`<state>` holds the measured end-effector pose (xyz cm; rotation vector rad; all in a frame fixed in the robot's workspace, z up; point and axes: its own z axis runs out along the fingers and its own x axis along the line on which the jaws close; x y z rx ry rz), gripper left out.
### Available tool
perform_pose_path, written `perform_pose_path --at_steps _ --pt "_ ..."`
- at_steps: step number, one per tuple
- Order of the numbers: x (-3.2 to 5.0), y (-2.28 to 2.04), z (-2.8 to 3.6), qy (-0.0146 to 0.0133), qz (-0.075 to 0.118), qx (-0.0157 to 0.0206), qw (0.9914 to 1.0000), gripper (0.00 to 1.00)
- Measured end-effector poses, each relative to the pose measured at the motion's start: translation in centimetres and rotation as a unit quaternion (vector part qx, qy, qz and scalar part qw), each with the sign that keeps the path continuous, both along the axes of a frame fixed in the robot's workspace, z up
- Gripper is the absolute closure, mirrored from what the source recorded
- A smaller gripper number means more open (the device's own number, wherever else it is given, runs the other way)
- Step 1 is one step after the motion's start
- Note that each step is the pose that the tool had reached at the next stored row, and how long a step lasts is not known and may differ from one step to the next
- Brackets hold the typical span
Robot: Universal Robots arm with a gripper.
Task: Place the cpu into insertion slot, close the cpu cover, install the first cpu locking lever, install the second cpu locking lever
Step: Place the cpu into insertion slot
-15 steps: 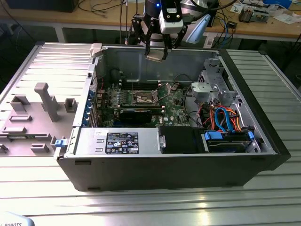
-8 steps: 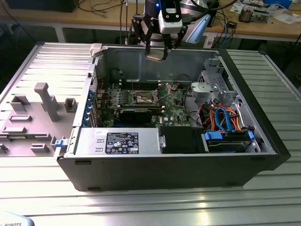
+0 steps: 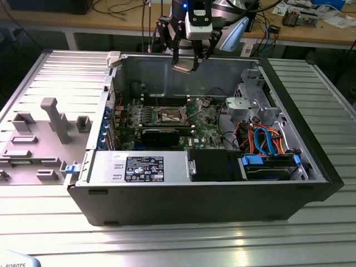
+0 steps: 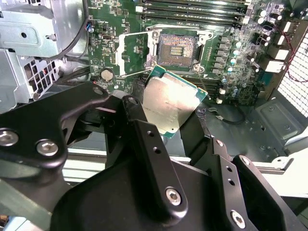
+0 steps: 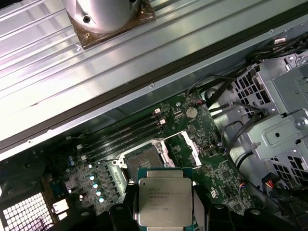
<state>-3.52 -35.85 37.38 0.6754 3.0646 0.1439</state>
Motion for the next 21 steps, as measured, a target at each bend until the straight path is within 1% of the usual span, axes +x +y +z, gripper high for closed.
perform_pose_path --at_steps 12,15,17,21 --pt "0.00 0.00 0.00 0.0000 -0.001 0.0000 1.00000 0.46" --pt "0.00 0.00 0.00 0.0000 -0.014 0.0000 0.99990 0.46" --pt "-0.01 0.00 0.00 0.0000 -0.025 0.0000 0.99969 0.46" --pt "-0.03 0.00 -0.01 0.0000 -0.032 0.0000 0.99947 0.46"
